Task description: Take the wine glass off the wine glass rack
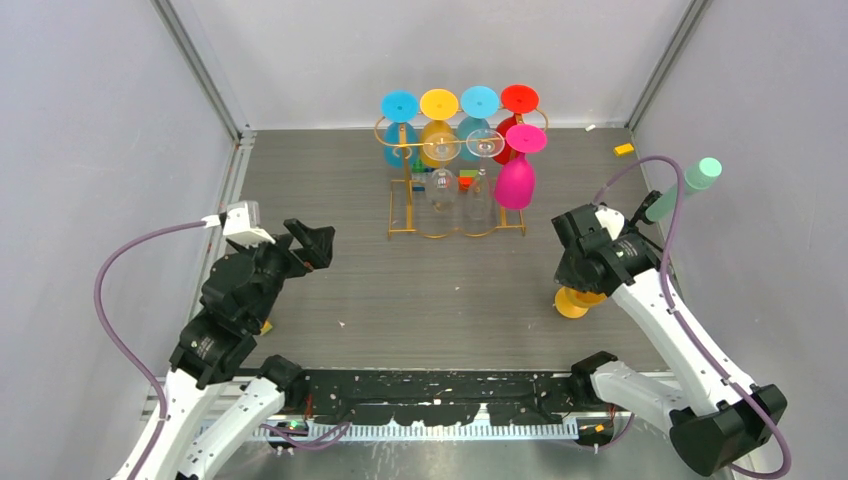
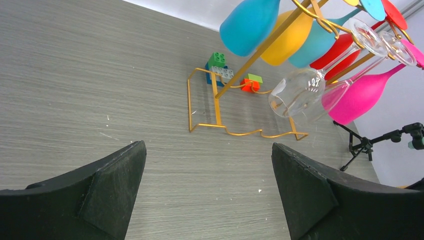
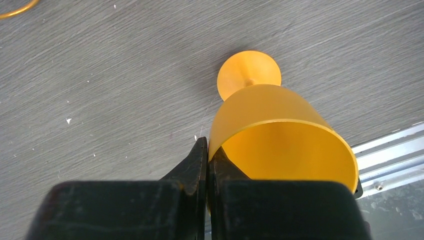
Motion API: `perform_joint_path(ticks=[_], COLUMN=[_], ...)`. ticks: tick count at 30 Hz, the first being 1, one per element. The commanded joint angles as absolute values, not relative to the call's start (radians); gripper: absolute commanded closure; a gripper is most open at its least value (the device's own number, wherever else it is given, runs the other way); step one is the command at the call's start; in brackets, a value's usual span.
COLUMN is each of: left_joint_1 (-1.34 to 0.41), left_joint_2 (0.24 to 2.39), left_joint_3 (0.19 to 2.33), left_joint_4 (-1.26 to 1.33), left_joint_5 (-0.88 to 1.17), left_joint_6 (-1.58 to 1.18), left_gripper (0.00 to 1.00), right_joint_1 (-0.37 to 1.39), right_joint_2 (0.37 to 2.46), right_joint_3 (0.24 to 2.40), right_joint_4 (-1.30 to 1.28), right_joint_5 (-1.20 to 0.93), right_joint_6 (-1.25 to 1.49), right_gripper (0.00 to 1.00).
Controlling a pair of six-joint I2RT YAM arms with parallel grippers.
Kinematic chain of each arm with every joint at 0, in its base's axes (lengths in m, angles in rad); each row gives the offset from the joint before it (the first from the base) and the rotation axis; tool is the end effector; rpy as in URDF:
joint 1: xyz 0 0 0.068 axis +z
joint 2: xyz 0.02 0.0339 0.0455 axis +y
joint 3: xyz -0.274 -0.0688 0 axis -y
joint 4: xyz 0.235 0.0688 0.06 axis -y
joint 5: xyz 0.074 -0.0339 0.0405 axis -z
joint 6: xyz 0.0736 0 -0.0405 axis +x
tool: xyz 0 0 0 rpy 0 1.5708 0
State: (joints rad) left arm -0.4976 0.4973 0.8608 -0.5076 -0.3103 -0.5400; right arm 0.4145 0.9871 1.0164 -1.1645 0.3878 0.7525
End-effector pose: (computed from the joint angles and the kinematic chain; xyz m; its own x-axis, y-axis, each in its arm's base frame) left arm 0.1163 -0.0376 0.3632 -0.2054 -0.4456 -0.8714 0.0972 0.8767 -0.4712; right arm 0.1596 0.0398 0.2801 -0.7608 0.3565 -0.5423 0.4016 0.9150 0.0381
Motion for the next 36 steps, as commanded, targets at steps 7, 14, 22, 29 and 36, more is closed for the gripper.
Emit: perform_joint_path(ticks=[7,14,22,29,36], left_joint_1=[-0.5,-0.5,-0.5,-0.5,-0.5], left_joint_2=[0.529,0.53,0.532,0.54,0.635], left_joint_3=[0.859,0.852,0.92,0.979,1.067], left_joint_4=[-0.448,-0.439,-0.497,-0.547,-0.668], left_joint_5=[-0.28,-0.275,-0.307,-0.346,-0.247], left_joint_6=[-0.556,-0.564,-0.554,-0.497,-0.44], left_gripper=[0.0,0.0,0.0,0.0,0.0], right_joint_1=[0.355,0.342,0.332,0.333,0.333], right_joint_2=[1.021,1.038,1.054,1.042,0.955], right_joint_3=[0.983,0.99,1.01,1.11,1.21], right_joint_4=[-1.059,-1.043,-1.055,-1.105,-1.1], right_joint_5=[0.32,0.319,0.348,0.366,0.296], right_joint_6=[0.69,0.679,0.686,0.664,0.649], right_gripper=[1.0,0.94,0.61,0.54,0.53])
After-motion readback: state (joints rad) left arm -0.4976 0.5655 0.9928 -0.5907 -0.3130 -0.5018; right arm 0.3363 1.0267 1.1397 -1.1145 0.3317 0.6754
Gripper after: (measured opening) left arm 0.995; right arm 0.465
